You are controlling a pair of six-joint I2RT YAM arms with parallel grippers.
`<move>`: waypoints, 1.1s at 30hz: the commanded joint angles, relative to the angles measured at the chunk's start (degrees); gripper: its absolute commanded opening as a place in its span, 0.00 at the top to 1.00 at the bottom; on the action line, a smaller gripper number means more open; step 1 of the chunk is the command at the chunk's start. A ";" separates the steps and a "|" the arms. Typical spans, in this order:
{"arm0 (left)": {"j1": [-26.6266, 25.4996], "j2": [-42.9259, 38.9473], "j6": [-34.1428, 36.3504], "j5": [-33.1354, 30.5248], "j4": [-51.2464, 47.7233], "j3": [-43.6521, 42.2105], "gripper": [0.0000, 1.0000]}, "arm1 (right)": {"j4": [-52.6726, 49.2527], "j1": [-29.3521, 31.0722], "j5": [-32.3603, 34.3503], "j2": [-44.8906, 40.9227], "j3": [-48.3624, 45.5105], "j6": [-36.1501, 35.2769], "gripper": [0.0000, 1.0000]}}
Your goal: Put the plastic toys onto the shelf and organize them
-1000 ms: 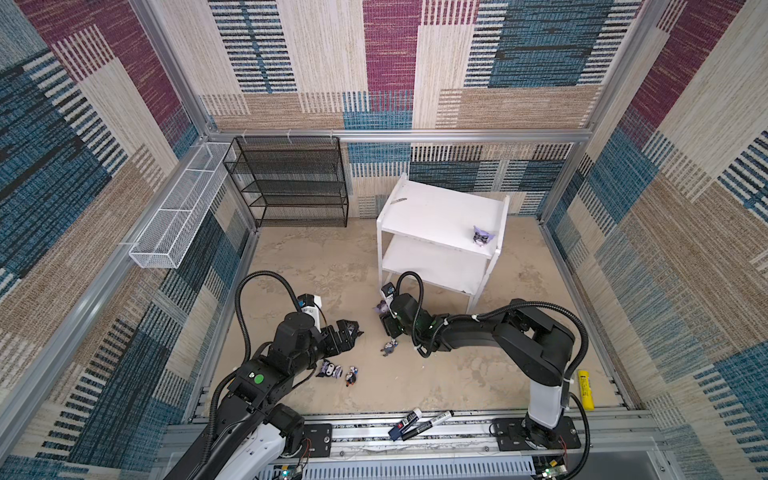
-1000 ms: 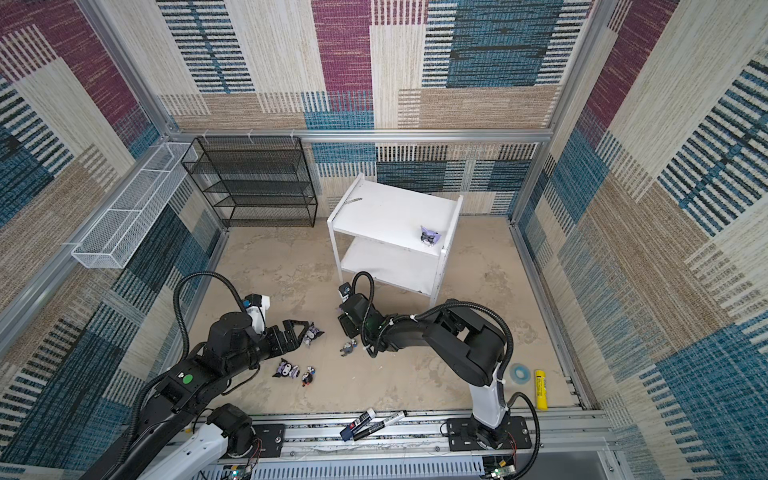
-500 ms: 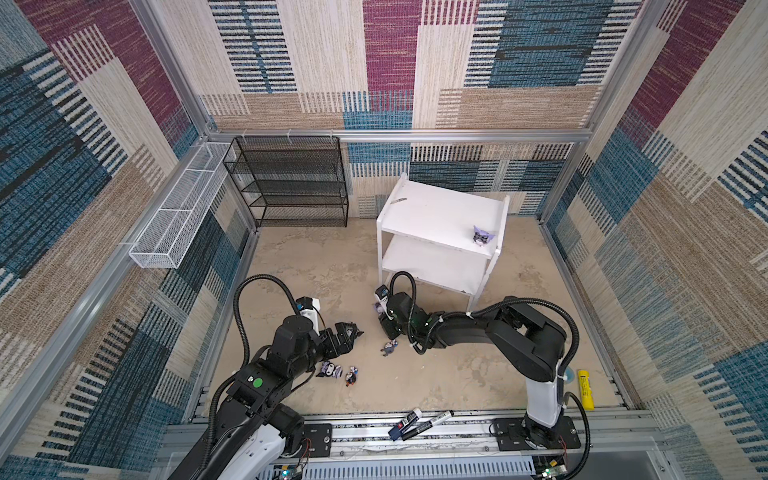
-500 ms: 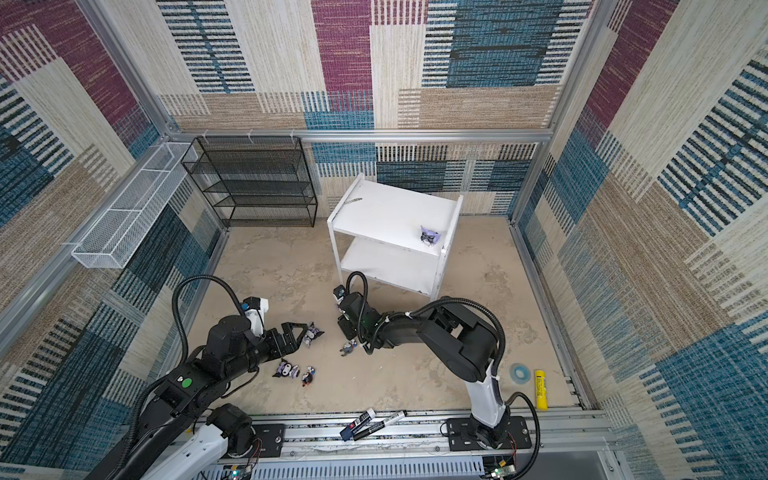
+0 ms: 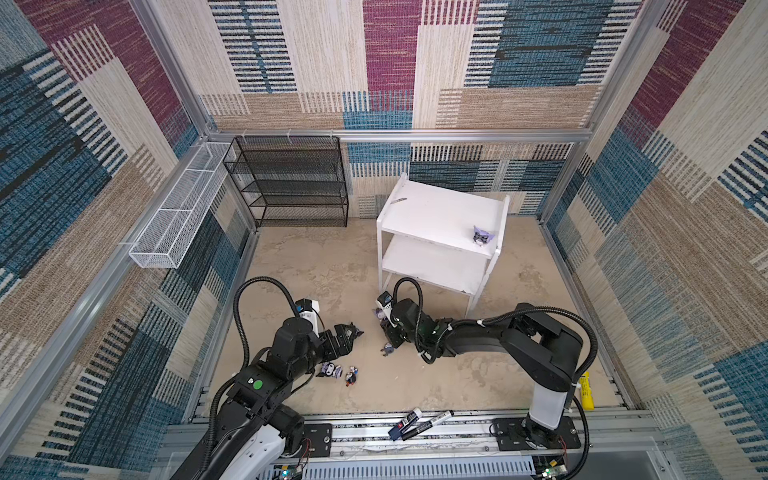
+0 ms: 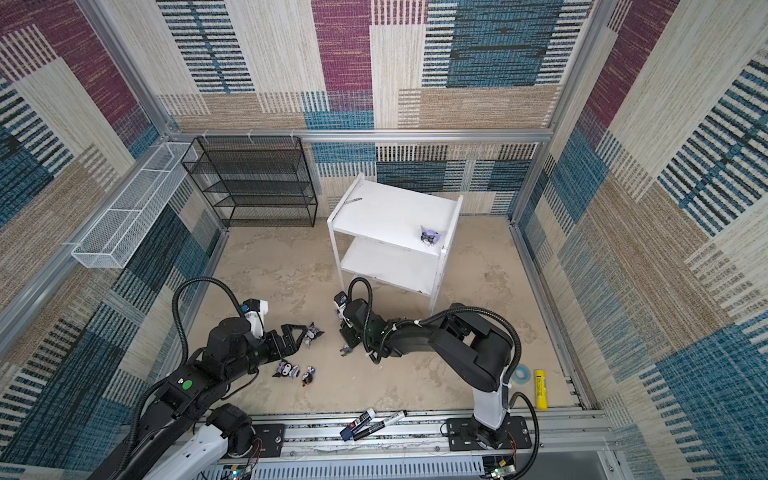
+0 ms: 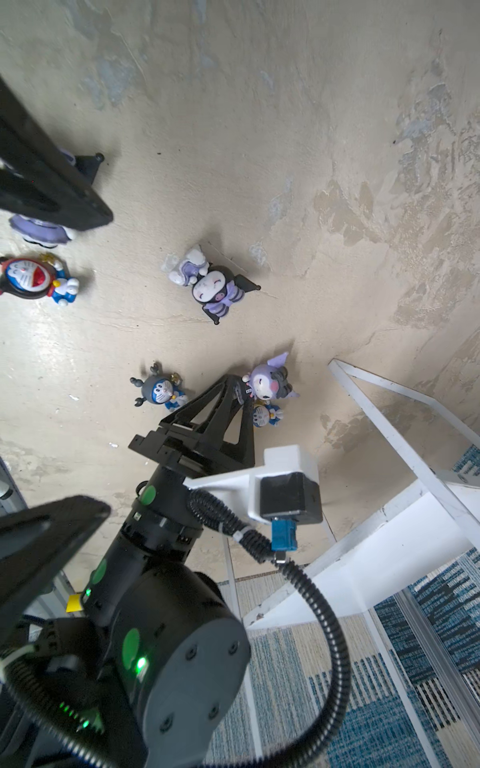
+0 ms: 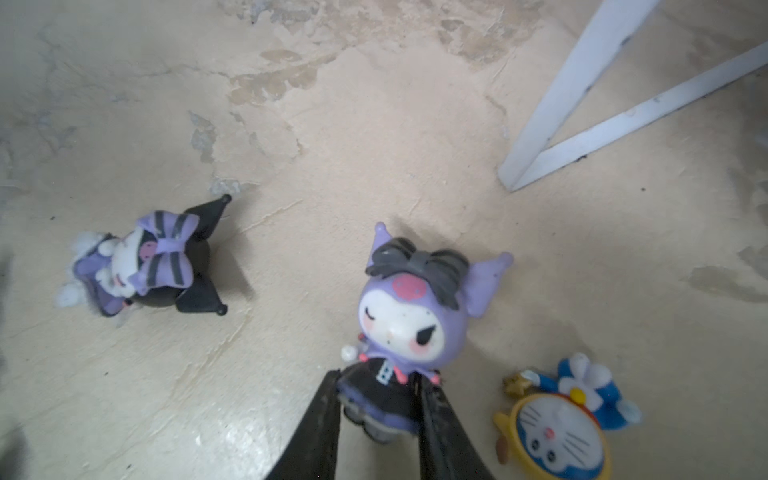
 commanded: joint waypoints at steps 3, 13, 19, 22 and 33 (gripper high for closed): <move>0.10 2.39 0.22 2.95 3.35 -0.41 0.01 | 9.43 4.42 2.29 -5.15 -4.30 -2.65 0.74; 0.10 10.40 -1.17 12.49 6.88 3.23 0.11 | 20.45 14.23 14.11 -12.09 -13.27 -5.40 0.74; 0.06 14.31 -1.04 16.01 6.97 4.89 0.28 | 23.99 17.56 20.46 -13.38 -15.37 -8.89 0.75; 0.11 15.38 -0.82 16.21 6.83 5.32 0.35 | 25.01 18.90 22.54 -13.56 -15.30 -10.96 0.75; 0.02 17.86 0.80 16.53 5.07 8.24 0.42 | 26.34 21.90 25.89 -11.56 -14.01 -15.09 0.75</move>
